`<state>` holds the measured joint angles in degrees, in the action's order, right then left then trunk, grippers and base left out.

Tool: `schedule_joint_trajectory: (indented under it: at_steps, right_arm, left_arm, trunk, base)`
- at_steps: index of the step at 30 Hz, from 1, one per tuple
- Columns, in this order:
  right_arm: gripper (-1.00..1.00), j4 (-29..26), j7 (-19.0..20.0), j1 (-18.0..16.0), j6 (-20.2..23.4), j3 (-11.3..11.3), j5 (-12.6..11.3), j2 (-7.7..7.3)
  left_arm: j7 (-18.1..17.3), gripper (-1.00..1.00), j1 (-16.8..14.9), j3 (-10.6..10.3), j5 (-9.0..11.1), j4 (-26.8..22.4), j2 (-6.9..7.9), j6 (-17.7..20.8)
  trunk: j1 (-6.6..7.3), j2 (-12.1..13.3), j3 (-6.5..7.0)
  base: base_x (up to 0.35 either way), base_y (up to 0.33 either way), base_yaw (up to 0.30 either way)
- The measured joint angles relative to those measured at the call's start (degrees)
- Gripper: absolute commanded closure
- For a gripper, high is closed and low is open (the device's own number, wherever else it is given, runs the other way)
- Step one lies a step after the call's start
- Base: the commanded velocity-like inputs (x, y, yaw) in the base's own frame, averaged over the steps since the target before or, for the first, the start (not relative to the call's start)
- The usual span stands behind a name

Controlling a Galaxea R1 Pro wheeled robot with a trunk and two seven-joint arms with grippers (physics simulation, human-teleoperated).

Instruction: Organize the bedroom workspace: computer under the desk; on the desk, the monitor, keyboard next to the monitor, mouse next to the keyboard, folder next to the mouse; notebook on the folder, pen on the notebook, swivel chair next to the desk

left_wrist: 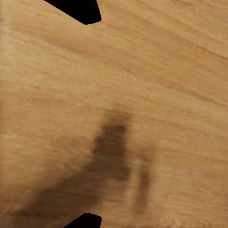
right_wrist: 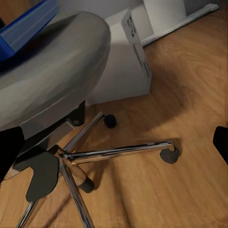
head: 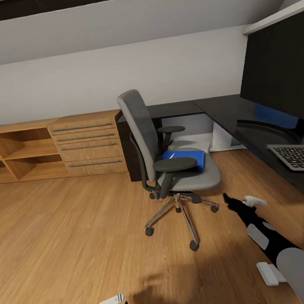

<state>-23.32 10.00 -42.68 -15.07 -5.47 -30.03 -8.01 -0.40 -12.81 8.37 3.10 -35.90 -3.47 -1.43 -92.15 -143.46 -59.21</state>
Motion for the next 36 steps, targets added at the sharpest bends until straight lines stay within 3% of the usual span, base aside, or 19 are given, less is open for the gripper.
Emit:
schedule_joint_trajectory:
  at_steps: [12, 20, 36]
  right_arm:
    - [-1.0, -0.06, 0.43, 0.01, -0.45, -10.66, -0.36, 0.08]
    - [-1.0, -0.06, 0.75, 0.01, -0.48, -12.08, -0.39, 0.1]
    - [-1.0, -0.06, 0.64, 0.01, -0.48, -12.52, -0.39, 0.16]
  left_arm:
    - [-0.02, -1.0, 0.0, 0.02, -0.01, 0.02, 0.0, -0.01]
    - [-0.04, -1.0, 0.0, 0.02, -0.06, 0.02, 0.0, -0.01]
    - [-0.03, -1.0, 0.0, 0.02, -0.07, 0.02, 0.0, -0.01]
  trunk:
    - [0.02, 0.0, 0.0]
    - [0.0, 0.0, 0.0]
    - [0.0, 0.0, 0.0]
  base:
    - [0.136, 0.0, 0.0]
    - [0.063, 0.0, 0.0]
    - [0.072, 0.0, 0.0]
